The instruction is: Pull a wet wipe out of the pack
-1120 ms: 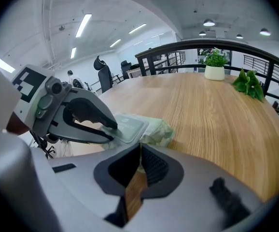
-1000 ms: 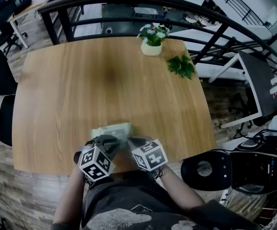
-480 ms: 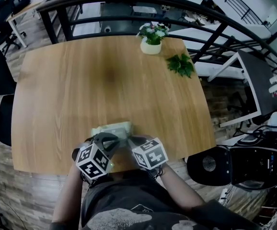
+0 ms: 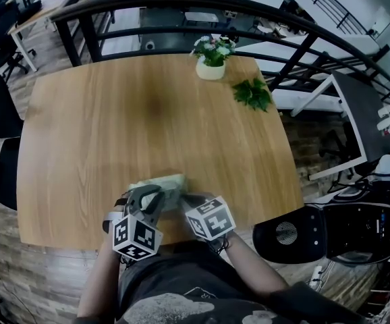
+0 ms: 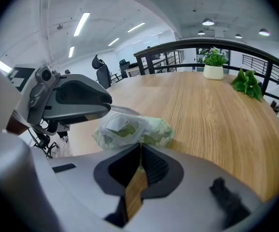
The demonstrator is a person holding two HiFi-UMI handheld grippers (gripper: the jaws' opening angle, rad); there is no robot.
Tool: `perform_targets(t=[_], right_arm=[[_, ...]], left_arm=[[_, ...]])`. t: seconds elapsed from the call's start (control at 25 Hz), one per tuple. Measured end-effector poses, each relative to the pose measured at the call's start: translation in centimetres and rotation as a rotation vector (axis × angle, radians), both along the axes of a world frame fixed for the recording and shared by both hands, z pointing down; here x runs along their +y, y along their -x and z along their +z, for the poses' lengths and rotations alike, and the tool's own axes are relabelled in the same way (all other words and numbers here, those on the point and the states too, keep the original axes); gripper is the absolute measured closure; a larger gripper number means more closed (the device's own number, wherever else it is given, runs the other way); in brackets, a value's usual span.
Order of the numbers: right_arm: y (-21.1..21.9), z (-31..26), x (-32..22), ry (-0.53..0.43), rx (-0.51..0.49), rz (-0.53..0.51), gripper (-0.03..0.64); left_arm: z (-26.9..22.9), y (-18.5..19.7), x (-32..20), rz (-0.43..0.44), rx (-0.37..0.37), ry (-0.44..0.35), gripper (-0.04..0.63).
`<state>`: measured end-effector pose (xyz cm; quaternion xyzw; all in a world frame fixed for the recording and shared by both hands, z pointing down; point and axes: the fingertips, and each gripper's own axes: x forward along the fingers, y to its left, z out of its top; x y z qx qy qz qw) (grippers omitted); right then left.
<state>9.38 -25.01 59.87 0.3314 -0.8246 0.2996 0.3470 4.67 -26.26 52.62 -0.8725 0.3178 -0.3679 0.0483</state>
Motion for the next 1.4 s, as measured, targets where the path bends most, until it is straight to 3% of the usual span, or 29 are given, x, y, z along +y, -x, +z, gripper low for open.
perform_targets(t=[0.2, 0.4, 0.8, 1.04, 1.32, 1.4], right_arm=[[0.0, 0.0, 0.0, -0.001, -0.001, -0.002, 0.591], [0.0, 0.0, 0.0, 0.006, 0.0, 0.0, 0.591], [-0.1, 0.2, -0.1, 0.02, -0.008, -0.016, 0.591], [0.0, 0.2, 0.0, 0.021, -0.007, -0.018, 0.591], [-0.2, 0.1, -0.1, 0.02, -0.013, -0.017, 0.591], [-0.2, 0.1, -0.1, 0.015, -0.014, -0.015, 0.591]], left_arm=[[-1.0, 1.0, -2.7, -0.114, 0.009, -0.081, 0.532], [-1.0, 1.5, -4.5, -0.171, 0.026, -0.089, 0.531], [1.2, 3.1, -7.5, -0.27, 0.108, -0.007, 0.523], [2.1, 3.4, -7.7, -0.308, 0.156, 0.081, 0.421], [-0.9, 4.0, -6.1, -0.359, 0.211, 0.027, 0.394], [-1.6, 3.6, -4.6, -0.353, 0.234, 0.043, 0.394]])
